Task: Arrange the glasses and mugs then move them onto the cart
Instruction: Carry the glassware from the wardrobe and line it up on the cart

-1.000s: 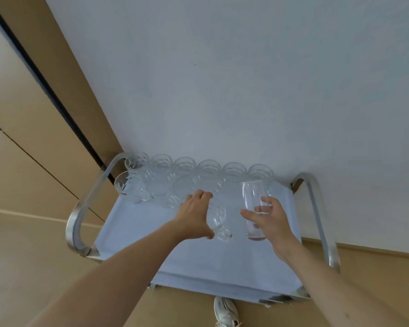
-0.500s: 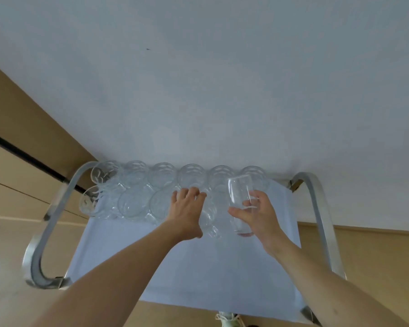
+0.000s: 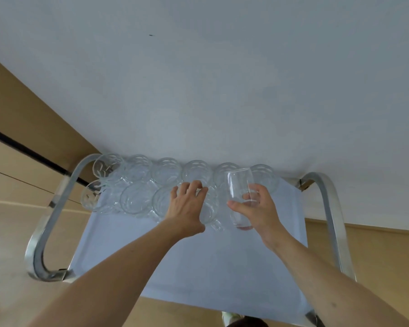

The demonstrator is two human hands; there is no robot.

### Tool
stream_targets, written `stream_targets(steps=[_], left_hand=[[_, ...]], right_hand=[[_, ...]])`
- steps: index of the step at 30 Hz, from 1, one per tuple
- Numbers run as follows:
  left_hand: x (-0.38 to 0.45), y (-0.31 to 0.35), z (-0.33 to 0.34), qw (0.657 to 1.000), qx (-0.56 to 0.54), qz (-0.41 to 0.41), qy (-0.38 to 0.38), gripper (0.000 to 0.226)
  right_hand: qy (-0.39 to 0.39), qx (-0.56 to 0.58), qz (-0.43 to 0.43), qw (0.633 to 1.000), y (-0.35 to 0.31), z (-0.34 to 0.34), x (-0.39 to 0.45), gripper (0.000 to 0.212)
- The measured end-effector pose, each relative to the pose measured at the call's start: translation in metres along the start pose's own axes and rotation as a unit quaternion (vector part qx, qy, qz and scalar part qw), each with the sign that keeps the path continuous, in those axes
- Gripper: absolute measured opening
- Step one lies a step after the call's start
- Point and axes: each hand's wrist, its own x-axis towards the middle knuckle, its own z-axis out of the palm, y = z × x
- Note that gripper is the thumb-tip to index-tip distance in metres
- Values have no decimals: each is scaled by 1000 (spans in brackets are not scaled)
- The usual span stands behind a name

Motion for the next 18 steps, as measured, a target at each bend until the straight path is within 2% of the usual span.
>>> stream_targets(steps=[7,12,15,18], left_hand=[[-4,-6,5,1000,2,13,13,109],[-11,-12,0,999,-25,18,16,113],[-22,-27,-11,998,-44,17,29,105],[-41,-49,-23,996,-68,17,54,95]], right_hand=[[13,-2,-5,1000,4,6,-6,75],[38,10,-13,999,2,17,-26,81],[47,20,-15,999,2,31,-45,82],[64,12,-36,997,-5,53,-68,94]])
